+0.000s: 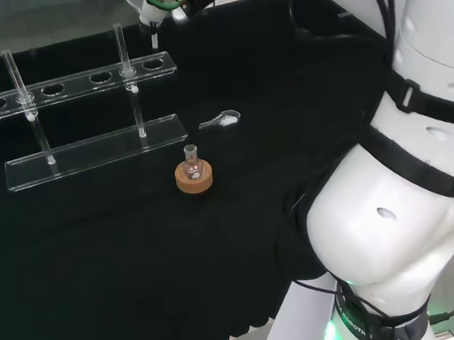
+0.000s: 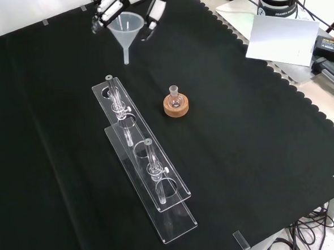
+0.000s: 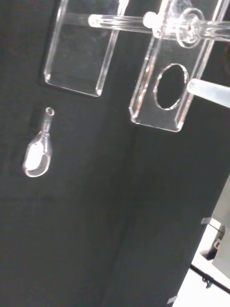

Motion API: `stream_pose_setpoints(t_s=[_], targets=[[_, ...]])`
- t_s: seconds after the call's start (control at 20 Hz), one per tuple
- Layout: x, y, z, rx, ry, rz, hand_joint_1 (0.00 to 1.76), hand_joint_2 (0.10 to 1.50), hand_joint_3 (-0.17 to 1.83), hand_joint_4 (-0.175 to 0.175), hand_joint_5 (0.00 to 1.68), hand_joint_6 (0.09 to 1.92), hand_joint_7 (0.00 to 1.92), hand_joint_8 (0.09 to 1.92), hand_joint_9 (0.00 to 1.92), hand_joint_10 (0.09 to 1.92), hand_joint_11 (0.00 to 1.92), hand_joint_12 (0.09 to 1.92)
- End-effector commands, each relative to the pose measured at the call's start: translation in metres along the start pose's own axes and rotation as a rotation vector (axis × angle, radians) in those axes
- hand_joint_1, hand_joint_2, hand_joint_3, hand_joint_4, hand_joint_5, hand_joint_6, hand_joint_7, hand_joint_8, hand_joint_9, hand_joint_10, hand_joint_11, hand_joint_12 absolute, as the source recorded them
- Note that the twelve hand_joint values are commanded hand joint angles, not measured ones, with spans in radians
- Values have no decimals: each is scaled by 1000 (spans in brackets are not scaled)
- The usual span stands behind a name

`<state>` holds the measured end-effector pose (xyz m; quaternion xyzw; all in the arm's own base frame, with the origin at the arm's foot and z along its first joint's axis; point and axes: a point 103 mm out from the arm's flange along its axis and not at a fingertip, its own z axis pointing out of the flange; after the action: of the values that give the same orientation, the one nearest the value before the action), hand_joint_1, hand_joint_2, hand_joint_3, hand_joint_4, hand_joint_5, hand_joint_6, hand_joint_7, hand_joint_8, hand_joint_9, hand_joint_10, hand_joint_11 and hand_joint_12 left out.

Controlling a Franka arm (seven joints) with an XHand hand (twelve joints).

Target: Place the funnel on the round-bottom flask.

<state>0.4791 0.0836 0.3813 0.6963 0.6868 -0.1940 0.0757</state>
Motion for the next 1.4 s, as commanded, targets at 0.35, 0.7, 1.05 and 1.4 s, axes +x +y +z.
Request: stream_pose_setpoints(t_s=[0.35,0.7,1.05,1.4], targets=[[17,-81,18,45,-10,58,781,1113,-175,12,596,99,551,637,825,488,526,1334],[20,-98,39,86,-11,72,781,1115,-175,10,587,97,551,635,828,485,535,1331],[37,-100,70,115,-29,66,783,1114,-175,8,575,92,551,635,830,481,548,1328],[50,-87,98,145,-33,63,791,1112,-175,4,553,87,557,637,832,479,555,1323]])
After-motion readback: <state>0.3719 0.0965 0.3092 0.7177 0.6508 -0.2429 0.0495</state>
